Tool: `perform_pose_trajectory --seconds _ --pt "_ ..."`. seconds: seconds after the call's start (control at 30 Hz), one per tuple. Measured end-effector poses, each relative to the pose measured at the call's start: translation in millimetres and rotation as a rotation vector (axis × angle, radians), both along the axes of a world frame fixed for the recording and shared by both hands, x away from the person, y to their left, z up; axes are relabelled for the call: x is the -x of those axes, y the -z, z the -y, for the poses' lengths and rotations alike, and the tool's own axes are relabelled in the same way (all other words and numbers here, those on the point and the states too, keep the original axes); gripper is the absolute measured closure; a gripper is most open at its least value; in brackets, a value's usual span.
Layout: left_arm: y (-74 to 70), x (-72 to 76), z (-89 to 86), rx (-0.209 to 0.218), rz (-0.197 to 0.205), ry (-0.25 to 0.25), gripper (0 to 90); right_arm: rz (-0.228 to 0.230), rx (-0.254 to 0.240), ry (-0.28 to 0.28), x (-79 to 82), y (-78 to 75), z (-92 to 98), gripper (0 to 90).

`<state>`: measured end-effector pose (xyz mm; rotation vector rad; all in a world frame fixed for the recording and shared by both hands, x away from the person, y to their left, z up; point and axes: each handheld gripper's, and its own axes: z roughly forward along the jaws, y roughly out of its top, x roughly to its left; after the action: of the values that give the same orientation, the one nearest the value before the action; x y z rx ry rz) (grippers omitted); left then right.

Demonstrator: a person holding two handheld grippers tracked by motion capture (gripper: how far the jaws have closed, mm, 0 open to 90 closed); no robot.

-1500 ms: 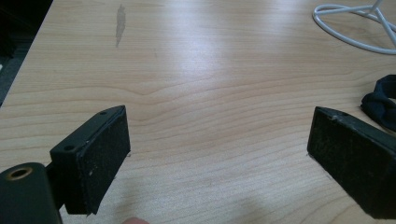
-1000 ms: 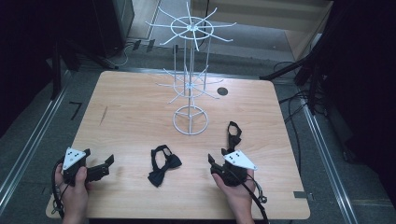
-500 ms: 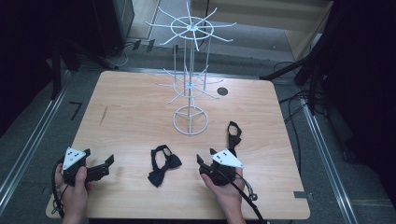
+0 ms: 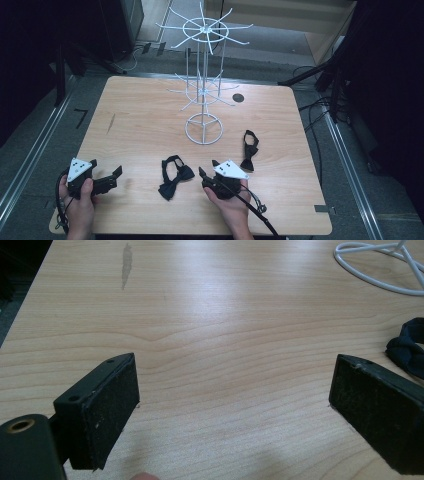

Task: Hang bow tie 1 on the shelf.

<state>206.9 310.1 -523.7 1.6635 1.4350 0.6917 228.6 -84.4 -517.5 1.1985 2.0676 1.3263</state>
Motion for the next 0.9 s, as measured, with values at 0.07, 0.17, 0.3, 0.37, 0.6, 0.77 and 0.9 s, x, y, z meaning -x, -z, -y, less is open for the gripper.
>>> perform_pose_trajectory --seconds 0.07,0.17,0.3,0.37,0.6,0.77,0.9 --pt "0.0 -0.2 0.2 0.000 -0.001 0.000 6.7 -0.006 -0.001 -0.008 -0.4 0.8 -4.4 49.5" --pt "0.1 -0.3 0.4 0.001 -0.003 0.003 6.7 -0.013 -0.004 -0.010 -1.4 1.8 -9.4 50.6" --pt "0.1 -0.4 0.2 0.002 -0.003 0.002 6.7 -0.023 -0.001 -0.023 -1.1 3.3 -17.5 51.7" --pt "0.1 -0.5 0.0 0.007 -0.003 0.004 6.7 -0.035 0.000 -0.034 -0.6 4.5 -25.6 52.5" --pt "0.1 -0.5 -0.2 0.008 -0.005 0.003 6.7 -0.048 0.000 -0.052 -1.9 7.3 -38.4 52.1" --pt "0.1 -0.5 -0.2 0.008 -0.005 0.003 6.7 -0.051 0.004 -0.060 -5.5 8.8 -46.7 51.1" --pt "0.0 -0.5 -0.4 0.009 -0.006 0.003 6.7 -0.063 0.003 -0.065 -9.5 10.2 -52.9 50.1"
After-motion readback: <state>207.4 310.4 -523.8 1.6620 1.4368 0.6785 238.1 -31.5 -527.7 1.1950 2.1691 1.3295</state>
